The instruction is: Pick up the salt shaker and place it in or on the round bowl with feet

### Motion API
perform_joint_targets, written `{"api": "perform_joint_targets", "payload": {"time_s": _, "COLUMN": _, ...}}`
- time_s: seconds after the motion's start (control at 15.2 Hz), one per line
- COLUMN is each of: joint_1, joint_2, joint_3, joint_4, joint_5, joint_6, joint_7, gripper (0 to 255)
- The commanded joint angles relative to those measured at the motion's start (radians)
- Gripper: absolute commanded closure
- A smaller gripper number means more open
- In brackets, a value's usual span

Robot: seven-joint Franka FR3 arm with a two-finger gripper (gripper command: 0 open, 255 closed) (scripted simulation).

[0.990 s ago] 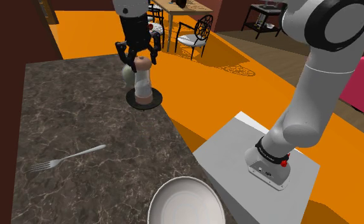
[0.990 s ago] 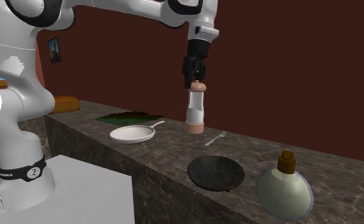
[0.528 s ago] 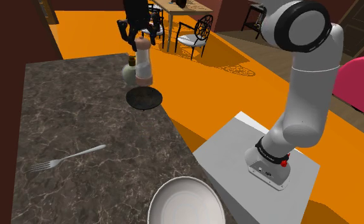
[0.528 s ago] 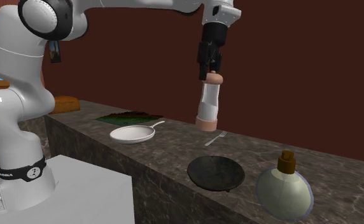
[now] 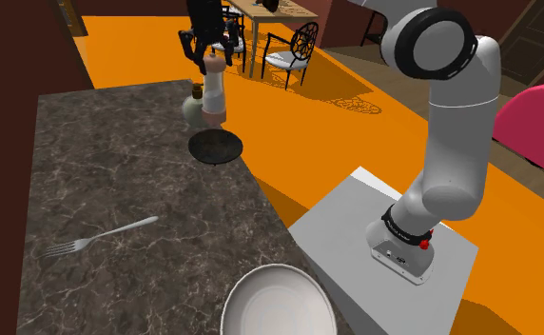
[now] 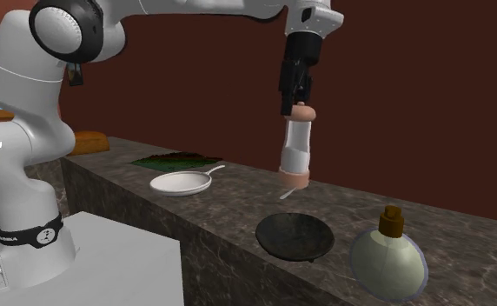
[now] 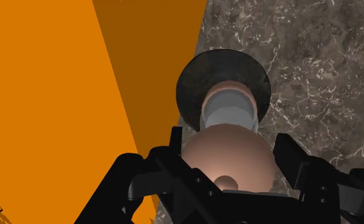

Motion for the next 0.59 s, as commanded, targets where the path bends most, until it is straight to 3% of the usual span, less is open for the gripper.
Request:
{"api": "perform_joint_targets", "payload": {"time_s": 0.0, "joint_1": -0.011, "joint_2": -0.011, "joint_3": 0.002, "joint_4": -0.05, "joint_5": 0.005, "joint_6": 0.039, "joint_7": 0.004, "gripper": 255}}
{"api": "perform_joint_targets", "payload": {"time_s": 0.53, "joint_1": -0.046, "joint_2": -0.046, "joint_3": 0.005, "joint_4": -0.216, "joint_5": 0.02, "joint_6": 0.168, "joint_7": 0.016, "gripper": 255}}
